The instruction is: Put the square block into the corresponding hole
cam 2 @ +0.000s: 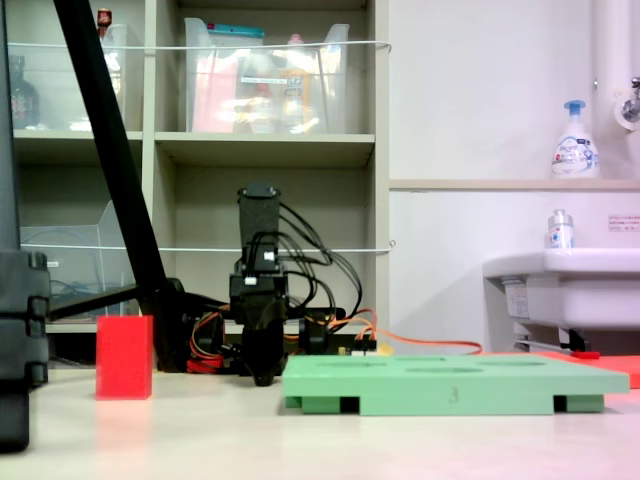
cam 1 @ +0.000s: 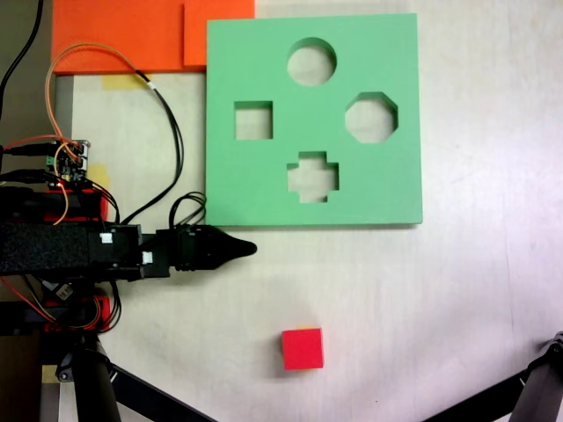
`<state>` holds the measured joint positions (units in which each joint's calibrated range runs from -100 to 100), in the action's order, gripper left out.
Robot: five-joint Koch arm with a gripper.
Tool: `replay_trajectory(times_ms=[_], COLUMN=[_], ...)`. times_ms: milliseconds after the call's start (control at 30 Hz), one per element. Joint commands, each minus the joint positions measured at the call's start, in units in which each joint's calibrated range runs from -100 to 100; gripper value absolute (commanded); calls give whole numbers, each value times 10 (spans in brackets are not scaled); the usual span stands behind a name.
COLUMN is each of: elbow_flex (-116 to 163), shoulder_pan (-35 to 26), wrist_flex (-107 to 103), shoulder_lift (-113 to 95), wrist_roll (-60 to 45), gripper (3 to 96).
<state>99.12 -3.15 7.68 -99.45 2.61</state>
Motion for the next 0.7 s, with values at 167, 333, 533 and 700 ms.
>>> replay_trajectory(times_ms=[167,333,533,700], elbow_flex=[9,9,9,9], shoulder_pan=[0,0,0,-1], wrist_flex=[-68,-68,-68,-66], shoulder_lift=[-5,-5,-5,-5], wrist_roll=[-2,-2,-2,1], gripper=[493,493,493,489])
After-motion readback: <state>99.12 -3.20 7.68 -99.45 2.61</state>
